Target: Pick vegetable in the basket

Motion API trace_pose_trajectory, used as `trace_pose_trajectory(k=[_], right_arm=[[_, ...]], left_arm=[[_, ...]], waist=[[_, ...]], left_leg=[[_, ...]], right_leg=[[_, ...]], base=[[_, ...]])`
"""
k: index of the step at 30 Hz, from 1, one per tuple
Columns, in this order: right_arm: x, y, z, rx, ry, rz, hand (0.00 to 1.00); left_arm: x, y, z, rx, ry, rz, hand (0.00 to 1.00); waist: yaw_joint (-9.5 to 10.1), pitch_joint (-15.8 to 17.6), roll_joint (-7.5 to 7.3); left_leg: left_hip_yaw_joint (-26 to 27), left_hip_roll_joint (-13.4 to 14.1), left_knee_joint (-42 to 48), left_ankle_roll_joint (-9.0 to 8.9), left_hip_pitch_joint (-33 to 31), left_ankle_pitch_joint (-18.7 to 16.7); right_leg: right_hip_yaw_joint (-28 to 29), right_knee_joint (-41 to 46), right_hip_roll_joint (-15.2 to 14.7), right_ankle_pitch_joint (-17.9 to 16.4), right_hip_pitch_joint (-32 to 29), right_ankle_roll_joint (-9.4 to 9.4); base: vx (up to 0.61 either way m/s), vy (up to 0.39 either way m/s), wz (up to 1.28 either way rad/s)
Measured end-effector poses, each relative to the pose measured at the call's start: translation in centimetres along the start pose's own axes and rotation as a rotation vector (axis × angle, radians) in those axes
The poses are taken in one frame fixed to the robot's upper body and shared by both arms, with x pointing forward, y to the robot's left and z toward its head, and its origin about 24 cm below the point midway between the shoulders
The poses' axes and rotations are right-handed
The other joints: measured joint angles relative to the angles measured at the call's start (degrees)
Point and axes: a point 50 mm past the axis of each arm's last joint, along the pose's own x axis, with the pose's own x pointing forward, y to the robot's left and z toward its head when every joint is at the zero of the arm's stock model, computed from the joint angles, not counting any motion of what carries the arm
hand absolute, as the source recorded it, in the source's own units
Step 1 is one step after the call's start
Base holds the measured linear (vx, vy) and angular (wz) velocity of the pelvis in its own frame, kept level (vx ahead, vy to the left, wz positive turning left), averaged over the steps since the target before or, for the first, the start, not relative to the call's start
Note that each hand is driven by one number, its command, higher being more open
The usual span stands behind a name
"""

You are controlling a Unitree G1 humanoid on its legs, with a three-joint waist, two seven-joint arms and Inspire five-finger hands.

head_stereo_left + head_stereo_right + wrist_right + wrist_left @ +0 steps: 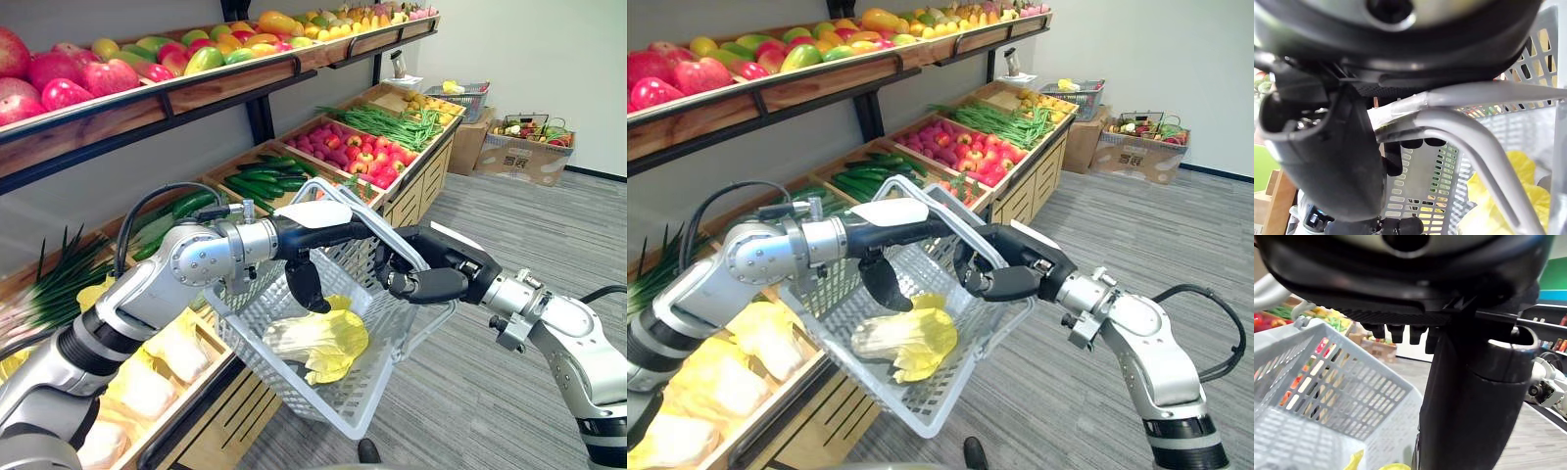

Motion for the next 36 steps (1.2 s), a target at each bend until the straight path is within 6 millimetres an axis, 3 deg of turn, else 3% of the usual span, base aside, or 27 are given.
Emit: trace_pose_trajectory(k=[5,7,10,13,16,23,29,32,34,36], right_arm=[[0.0,-0.2,-0.3,0.011,-0.001,-0.013,0.00],[-0.2,-0.4,-0.6,0.030,-0.004,-0.031,0.00],[-0.9,-1.1,-1.6,0.081,-0.003,-0.104,0.00],[-2.2,-1.0,-2.8,0.105,0.042,-0.148,0.00],[-3.2,-0.7,-3.9,0.091,0.118,-0.170,0.00],[-4.3,-0.8,-4.5,0.088,0.165,-0.198,0.00],[-5.1,-0.7,-6.3,0.169,0.188,-0.255,0.00],[-5.4,-0.2,-8.1,0.253,0.210,-0.301,0.00],[-5.6,-0.1,-8.9,0.286,0.223,-0.326,0.00],[-5.8,0.1,-10.0,0.331,0.243,-0.369,0.00]], left_arm=[[-0.5,0.6,-0.6,-0.069,0.007,0.040,1.00],[-1.7,1.6,-1.4,-0.129,0.015,0.142,1.00],[-5.4,4.9,-2.8,-0.169,0.033,0.437,1.00],[-11.1,7.7,-4.4,-0.150,0.106,0.818,1.00],[-14.1,7.3,-5.5,-0.177,0.148,0.991,1.00],[-17.3,0.9,-9.3,-0.437,0.313,1.153,1.00],[-22.9,-5.7,-11.5,-0.606,0.561,1.652,1.00],[-24.3,-10.5,-11.8,-0.686,0.709,1.860,1.00],[-24.5,-12.8,-12.1,-0.747,0.790,1.915,1.00],[-24.5,-16.7,-12.3,-0.849,0.942,1.957,1.00]], waist=[[1.02,0.1,-0.14],[1.19,0.2,-0.31],[1.62,1.0,-1.35],[1.77,1.4,-1.84],[1.76,2.0,-1.91],[2.64,2.5,-1.59],[2.88,2.8,-1.80],[3.30,3.3,-2.41],[3.70,3.6,-2.69],[4.41,4.0,-2.78]], left_leg=[[-0.5,0.2,-0.4,-0.25,0.1,0.1],[-0.6,0.1,-0.5,-0.25,0.1,0.1],[-0.7,-0.1,-0.4,-0.23,0.1,0.1],[-1.0,-0.2,-0.7,0.04,0.0,0.3],[-2.1,-0.1,-0.8,0.16,0.1,0.4],[-3.9,-0.1,-1.6,0.29,-0.5,0.8],[-5.5,-0.6,-2.8,0.89,-0.9,1.7],[-6.9,-0.8,-2.7,1.14,-1.6,1.8],[-7.3,-0.9,-2.7,1.15,-1.8,1.8],[-7.7,-0.8,-2.7,0.95,-2.0,1.9]], right_leg=[[-0.6,0.0,0.1,0.3,0.1,-0.21],[-0.6,0.0,-0.1,0.2,0.2,-0.19],[-0.7,0.0,-0.3,-0.1,0.3,-0.15],[-1.3,-0.1,-0.3,-0.4,0.4,-0.05],[-2.3,-0.1,-0.5,-0.5,1.0,-0.10],[-3.7,-0.1,-1.0,-0.4,1.0,-0.12],[-4.8,-0.1,-1.6,-0.6,0.9,0.01],[-5.5,-0.3,-2.2,-0.8,0.9,0.34],[-5.7,-0.3,-2.3,-0.8,0.9,0.34],[-6.0,-0.2,-2.4,-0.8,0.9,0.24]], base=[[0.02,0.045,0.06],[-0.02,0.041,0.02],[-0.05,0.033,0.03],[-0.04,0.016,0.06],[-0.01,0.026,0.19],[0.00,0.030,0.13],[-0.03,0.009,0.12],[-0.04,0.000,0.19],[-0.03,0.004,0.12],[-0.02,0.004,0.08]])
